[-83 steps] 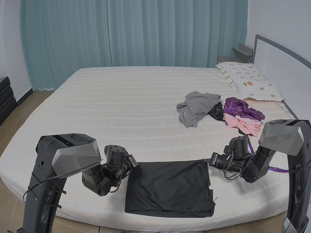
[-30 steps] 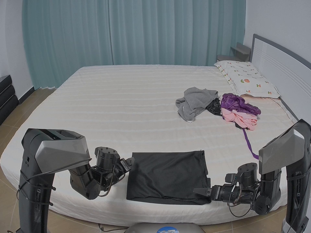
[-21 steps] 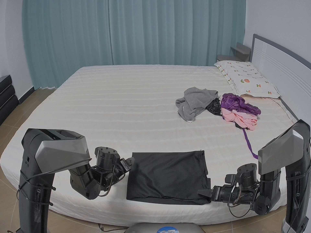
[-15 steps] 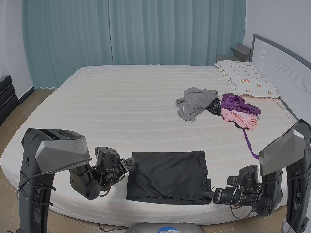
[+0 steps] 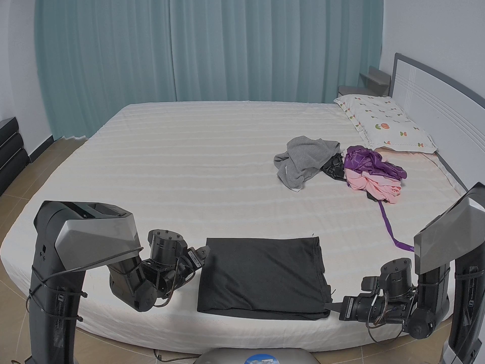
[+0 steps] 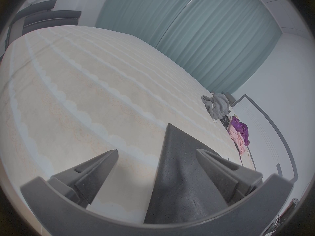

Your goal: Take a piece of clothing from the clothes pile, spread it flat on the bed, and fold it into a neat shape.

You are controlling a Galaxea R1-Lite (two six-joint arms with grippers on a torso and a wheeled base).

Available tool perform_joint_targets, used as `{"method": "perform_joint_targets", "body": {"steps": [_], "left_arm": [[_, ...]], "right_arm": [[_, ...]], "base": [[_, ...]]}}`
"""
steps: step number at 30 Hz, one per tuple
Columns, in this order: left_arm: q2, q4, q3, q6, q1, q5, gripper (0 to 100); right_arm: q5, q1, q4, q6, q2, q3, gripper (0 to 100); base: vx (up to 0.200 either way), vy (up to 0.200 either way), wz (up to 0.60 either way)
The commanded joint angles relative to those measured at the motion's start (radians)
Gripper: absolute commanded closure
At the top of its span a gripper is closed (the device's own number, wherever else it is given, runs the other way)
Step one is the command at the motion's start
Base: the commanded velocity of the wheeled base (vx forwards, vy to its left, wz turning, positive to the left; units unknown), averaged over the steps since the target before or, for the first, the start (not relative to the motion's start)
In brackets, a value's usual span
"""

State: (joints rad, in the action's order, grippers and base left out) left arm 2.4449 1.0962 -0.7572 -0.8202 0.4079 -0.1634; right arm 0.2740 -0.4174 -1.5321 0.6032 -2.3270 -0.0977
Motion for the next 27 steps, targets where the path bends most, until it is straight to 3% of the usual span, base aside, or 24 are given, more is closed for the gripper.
{"method": "perform_joint_targets", "body": {"steps": [1, 15, 16, 25, 27], "left_arm": [[0.002, 0.001, -0.001, 0.000, 0.000, -0.001, 0], [0.003, -0.001, -0.001, 0.000, 0.000, -0.001, 0], [0.002, 0.001, -0.001, 0.000, 0.000, 0.001, 0], [0.003, 0.001, -0.001, 0.000, 0.000, -0.001, 0], [0.003, 0.001, -0.001, 0.000, 0.000, -0.001, 0]], "right_arm": [[0.001, 0.005, 0.001, -0.003, 0.009, 0.007, 100], [0.001, 0.025, 0.010, -0.083, -0.002, 0.036, 100], [0.001, 0.025, 0.010, -0.095, -0.006, 0.039, 0], [0.002, 0.051, -0.005, -0.097, -0.012, -0.020, 0], [-0.001, 0.092, 0.003, -0.083, -0.011, -0.099, 0]], "base": [[0.000, 0.000, 0.00], [0.000, 0.000, 0.00], [0.000, 0.000, 0.00], [0.000, 0.000, 0.00], [0.000, 0.000, 0.00]]}}
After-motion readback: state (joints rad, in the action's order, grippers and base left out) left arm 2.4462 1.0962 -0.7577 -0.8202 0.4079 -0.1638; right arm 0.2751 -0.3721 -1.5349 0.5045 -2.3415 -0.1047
